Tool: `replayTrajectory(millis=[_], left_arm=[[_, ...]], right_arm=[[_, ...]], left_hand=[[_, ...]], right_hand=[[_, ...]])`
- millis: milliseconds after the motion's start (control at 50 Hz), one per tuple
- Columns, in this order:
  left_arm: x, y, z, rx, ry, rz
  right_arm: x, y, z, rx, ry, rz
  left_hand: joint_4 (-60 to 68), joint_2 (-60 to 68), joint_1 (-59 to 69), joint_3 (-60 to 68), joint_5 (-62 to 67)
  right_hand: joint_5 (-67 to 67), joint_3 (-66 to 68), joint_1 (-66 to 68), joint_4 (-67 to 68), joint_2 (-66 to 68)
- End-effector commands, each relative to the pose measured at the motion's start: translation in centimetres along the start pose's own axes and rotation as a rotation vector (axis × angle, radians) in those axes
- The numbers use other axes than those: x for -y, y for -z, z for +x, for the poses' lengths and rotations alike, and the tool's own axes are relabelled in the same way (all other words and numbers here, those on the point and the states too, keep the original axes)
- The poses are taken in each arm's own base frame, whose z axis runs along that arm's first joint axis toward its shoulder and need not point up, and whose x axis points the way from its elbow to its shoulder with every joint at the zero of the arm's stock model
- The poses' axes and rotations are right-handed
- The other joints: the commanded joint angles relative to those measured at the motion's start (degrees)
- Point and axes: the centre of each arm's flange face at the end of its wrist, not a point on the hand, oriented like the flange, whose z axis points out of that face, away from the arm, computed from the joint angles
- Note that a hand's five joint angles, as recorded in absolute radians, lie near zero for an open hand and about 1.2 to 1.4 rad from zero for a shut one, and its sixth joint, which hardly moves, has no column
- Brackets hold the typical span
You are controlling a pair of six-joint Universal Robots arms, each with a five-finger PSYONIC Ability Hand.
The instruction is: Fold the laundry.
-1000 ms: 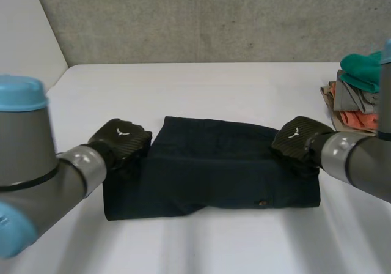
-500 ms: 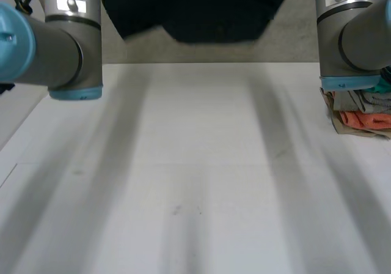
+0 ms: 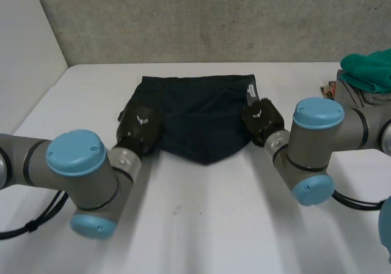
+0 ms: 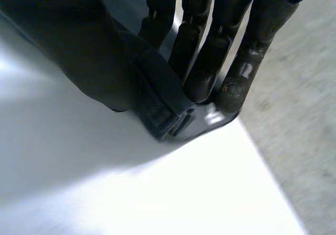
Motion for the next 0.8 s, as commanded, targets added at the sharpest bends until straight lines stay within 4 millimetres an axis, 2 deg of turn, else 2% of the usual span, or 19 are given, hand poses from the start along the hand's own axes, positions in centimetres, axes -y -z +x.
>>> replayTrajectory(millis=[20, 140, 160, 180, 200, 300, 360, 480, 680, 800], left_arm=[[1.2, 4.0, -1.1, -0.063, 0.011, -0.153], [2.5, 6.5, -1.9, -0.078, 0.045, -0.181], [2.6, 6.8, -1.9, -0.082, 0.046, -0.183], [2.7, 7.2, -1.9, -0.087, 0.048, -0.187], [2.8, 7.5, -1.8, -0.091, 0.047, -0.192], [3.1, 8.3, -2.4, -0.082, 0.054, -0.2], [2.4, 8.3, -3.0, -0.065, 0.063, -0.229], [0.8, 8.2, -3.9, -0.038, 0.117, -0.289], [0.3, 8.5, -3.3, -0.072, 0.24, -0.32], [-1.1, 8.1, -2.5, -0.093, 0.232, -0.364]], right_arm=[[2.0, 4.5, 1.9, 0.032, -0.005, -0.07], [2.0, 7.5, 1.4, 0.098, -0.015, -0.137], [1.8, 7.9, 1.3, 0.11, -0.02, -0.147], [1.6, 8.5, 0.9, 0.129, -0.029, -0.157], [1.5, 8.8, 0.8, 0.133, -0.029, -0.159], [1.1, 10.6, 0.1, 0.171, -0.035, -0.174], [0.4, 11.3, -0.7, 0.199, -0.042, -0.185], [-0.3, 11.3, -0.5, 0.18, -0.049, -0.181], [-0.6, 10.8, 0.2, 0.151, -0.053, -0.175], [-1.0, 10.5, 0.7, 0.135, -0.06, -0.183]], left_hand=[[44.5, 11.2, 15.2, 11.6, 13.1], [44.5, 11.2, 15.2, 11.6, 13.1], [39.2, 5.8, 9.8, 6.3, 7.8], [20.5, -12.9, -8.9, -12.4, -10.9], [14.3, -19.0, -15.0, -18.6, -17.1], [11.5, -21.8, -17.8, -21.3, -19.8], [11.4, -22.0, -18.0, -21.5, -20.0], [11.4, -22.0, -18.0, -21.5, -20.0], [-1.1, -34.4, -30.4, -33.9, -32.4], [-0.9, -34.2, -30.2, -33.8, -32.3]], right_hand=[[14.6, 11.2, 19.5, 11.8, 12.2], [14.6, 11.2, 19.5, 11.8, 12.2], [14.6, 11.2, 19.5, 11.8, 12.2], [14.6, 11.2, 19.5, 11.8, 12.2], [14.6, 11.2, 19.5, 11.8, 12.2], [14.6, 11.2, 19.5, 11.8, 12.2], [14.6, 11.2, 19.5, 11.8, 12.2], [14.6, 11.2, 19.5, 11.8, 12.2], [14.6, 11.2, 19.5, 11.8, 12.2], [14.6, 11.2, 19.5, 11.8, 12.2]])
